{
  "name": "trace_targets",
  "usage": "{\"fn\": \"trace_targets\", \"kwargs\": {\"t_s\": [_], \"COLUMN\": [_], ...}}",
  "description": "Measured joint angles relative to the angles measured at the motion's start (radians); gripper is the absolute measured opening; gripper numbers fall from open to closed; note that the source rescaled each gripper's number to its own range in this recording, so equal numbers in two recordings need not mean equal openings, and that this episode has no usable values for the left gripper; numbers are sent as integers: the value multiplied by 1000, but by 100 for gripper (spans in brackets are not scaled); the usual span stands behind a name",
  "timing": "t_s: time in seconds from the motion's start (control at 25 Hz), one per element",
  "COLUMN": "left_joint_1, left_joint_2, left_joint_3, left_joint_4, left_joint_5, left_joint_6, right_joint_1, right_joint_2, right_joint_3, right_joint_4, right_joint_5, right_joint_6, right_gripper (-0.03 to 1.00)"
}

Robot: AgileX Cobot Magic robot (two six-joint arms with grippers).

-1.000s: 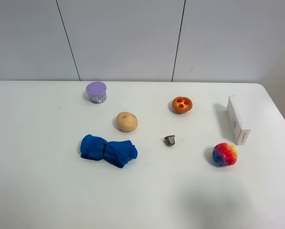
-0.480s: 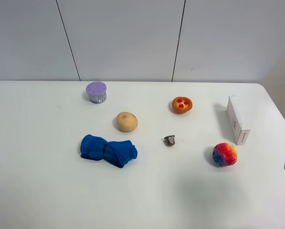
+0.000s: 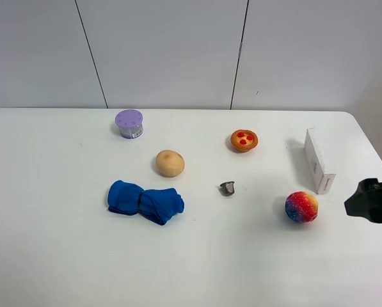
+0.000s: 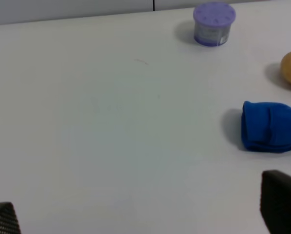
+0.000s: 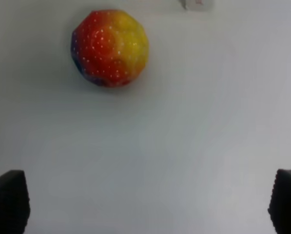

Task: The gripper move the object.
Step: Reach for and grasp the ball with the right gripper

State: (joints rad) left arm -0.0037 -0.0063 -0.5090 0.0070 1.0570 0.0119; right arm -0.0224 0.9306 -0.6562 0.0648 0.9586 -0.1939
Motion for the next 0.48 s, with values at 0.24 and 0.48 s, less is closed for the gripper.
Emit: {"fn": "trace_targets", "kwargs": {"t_s": [0.24, 0.48], "left_joint_1": [0, 0], "left_joint_2": [0, 0], "left_joint_3": [0, 0], "left_joint_4": [0, 0], "left_joint_5": [0, 0], "left_joint_6": [0, 0], "right_joint_1": [0, 0], "right_joint_2": [185, 337], "right_joint_3": [0, 0], "right_joint_4": [39, 135], "right_joint_5": [-120, -213], "right_joint_6": [-137, -259], "right_gripper": [100, 100]}}
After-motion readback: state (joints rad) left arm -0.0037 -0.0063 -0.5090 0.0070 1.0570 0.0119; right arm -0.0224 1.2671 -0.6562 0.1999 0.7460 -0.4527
